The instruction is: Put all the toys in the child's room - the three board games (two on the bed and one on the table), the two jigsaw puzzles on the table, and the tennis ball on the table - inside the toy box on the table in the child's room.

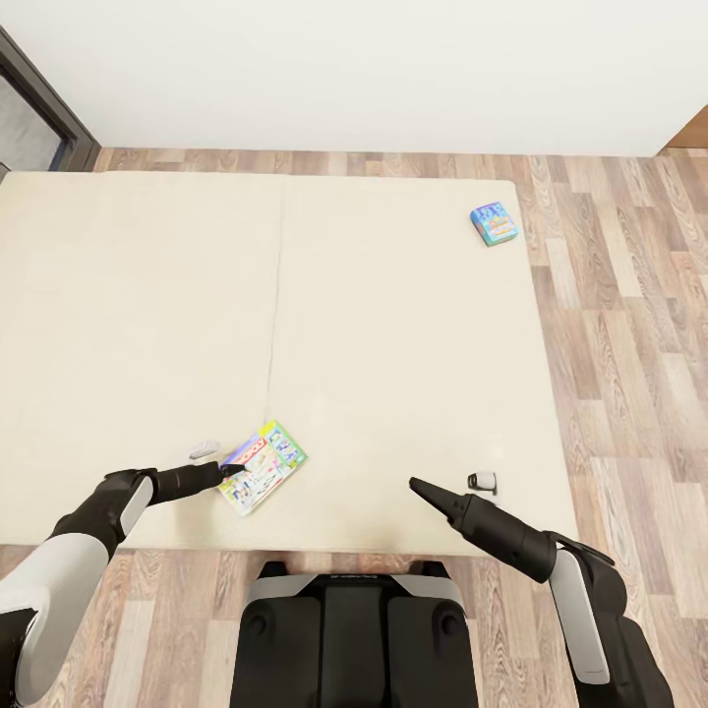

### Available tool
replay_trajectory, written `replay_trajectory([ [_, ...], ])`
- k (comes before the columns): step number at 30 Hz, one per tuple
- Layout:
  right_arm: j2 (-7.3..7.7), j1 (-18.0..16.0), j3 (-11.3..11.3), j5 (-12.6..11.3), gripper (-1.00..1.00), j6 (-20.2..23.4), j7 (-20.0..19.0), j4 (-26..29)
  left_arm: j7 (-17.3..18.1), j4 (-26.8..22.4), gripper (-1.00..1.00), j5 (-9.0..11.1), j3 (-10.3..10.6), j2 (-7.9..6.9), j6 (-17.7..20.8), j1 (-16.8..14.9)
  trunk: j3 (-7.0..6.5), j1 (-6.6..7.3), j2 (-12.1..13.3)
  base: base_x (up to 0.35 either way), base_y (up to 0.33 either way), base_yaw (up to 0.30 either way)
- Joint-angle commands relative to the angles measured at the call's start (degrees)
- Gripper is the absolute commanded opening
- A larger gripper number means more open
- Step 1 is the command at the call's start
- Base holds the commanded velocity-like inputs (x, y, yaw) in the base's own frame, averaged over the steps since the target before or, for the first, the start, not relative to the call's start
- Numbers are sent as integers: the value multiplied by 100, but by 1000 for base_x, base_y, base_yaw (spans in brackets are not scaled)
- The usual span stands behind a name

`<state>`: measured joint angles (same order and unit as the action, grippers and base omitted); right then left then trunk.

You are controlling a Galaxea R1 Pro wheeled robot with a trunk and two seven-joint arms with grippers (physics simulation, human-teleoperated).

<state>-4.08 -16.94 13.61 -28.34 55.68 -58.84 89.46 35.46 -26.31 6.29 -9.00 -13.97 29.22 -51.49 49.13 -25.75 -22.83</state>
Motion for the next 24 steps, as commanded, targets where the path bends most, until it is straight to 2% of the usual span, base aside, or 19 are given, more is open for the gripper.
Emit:
replay_trajectory([
  [1,-5,-3,11,13,100,22,-25,1,6,-2,100,39,-14,0,48,-2,6,-3,-8,0,-1,0],
  [16,-5,-3,11,13,100,22,-22,1,5,-6,100,39,-6,4,52,-2,6,-3,-8,-17,-84,0],
  [24,-5,-3,10,13,100,22,-22,1,5,-7,100,39,-14,4,53,-2,6,-3,-8,0,-185,0],
])
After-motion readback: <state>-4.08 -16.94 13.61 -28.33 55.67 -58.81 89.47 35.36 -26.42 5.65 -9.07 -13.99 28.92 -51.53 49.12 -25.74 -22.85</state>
